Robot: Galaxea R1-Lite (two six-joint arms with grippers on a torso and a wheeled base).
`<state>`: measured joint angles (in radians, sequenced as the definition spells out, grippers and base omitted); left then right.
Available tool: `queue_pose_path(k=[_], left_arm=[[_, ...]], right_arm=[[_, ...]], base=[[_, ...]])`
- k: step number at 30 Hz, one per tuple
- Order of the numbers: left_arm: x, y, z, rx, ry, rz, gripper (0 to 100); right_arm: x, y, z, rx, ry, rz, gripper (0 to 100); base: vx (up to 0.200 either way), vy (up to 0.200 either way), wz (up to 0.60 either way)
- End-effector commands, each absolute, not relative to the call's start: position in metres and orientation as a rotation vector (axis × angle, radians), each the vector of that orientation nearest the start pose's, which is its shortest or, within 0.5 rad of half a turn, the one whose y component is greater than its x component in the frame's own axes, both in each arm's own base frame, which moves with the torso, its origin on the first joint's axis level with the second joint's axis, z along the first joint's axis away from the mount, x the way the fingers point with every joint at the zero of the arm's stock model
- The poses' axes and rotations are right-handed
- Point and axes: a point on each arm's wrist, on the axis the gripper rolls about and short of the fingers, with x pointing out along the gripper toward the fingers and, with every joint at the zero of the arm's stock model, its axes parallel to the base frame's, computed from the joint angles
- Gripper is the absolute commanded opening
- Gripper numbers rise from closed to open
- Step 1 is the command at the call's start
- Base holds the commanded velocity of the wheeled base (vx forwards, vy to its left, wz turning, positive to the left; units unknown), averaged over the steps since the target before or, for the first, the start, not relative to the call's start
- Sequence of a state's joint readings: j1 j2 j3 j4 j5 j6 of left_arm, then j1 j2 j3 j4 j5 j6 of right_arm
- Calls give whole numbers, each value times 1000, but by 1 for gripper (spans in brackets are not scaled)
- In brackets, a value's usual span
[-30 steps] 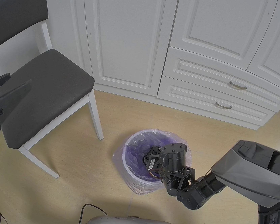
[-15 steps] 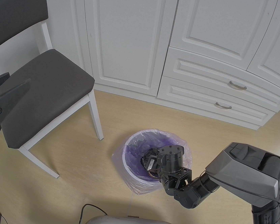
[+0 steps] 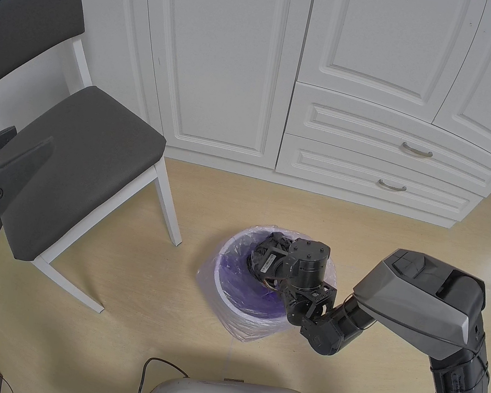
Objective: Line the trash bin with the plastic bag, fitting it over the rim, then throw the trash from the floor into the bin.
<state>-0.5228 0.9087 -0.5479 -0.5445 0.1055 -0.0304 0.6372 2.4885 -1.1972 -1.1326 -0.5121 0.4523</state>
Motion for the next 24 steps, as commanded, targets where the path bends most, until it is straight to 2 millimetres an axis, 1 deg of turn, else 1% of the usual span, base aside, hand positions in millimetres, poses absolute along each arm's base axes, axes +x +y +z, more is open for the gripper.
queue_pose_path(k=[1, 7, 9, 10, 11, 13, 15, 16, 20, 22, 24], left_arm=[[94, -51, 264, -87, -168, -419, 100], [93, -51, 265, -88, -170, -419, 100], [93, -51, 265, -88, -170, -417, 100], [93, -51, 265, -88, -170, -417, 100], [93, -51, 265, -88, -170, -419, 100], [93, -51, 265, -88, -170, -419, 100], [93, -51, 265, -88, -170, -417, 100], [93, -51, 265, -88, -170, -417, 100], [93, -51, 265, -88, -170, -419, 100], [93, -51, 265, -88, -170, -419, 100], [93, -51, 265, -88, -170, -417, 100]], right_arm=[[380, 267, 12, 397, 117, 93, 0], [376, 264, 13, 368, 136, 88, 0], [370, 261, 16, 333, 150, 91, 0], [370, 261, 16, 333, 150, 91, 0], [363, 259, 17, 287, 167, 96, 0], [357, 256, 16, 247, 187, 107, 0], [354, 255, 15, 226, 198, 109, 0], [351, 254, 12, 204, 220, 108, 0], [352, 256, 2, 182, 263, 103, 0], [354, 257, -8, 179, 275, 102, 0], [358, 259, -14, 184, 272, 100, 0]], base=[[0, 0, 0], [0, 0, 0], [0, 0, 0], [0, 0, 0], [0, 0, 0], [0, 0, 0], [0, 0, 0], [0, 0, 0], [0, 0, 0], [0, 0, 0], [0, 0, 0]])
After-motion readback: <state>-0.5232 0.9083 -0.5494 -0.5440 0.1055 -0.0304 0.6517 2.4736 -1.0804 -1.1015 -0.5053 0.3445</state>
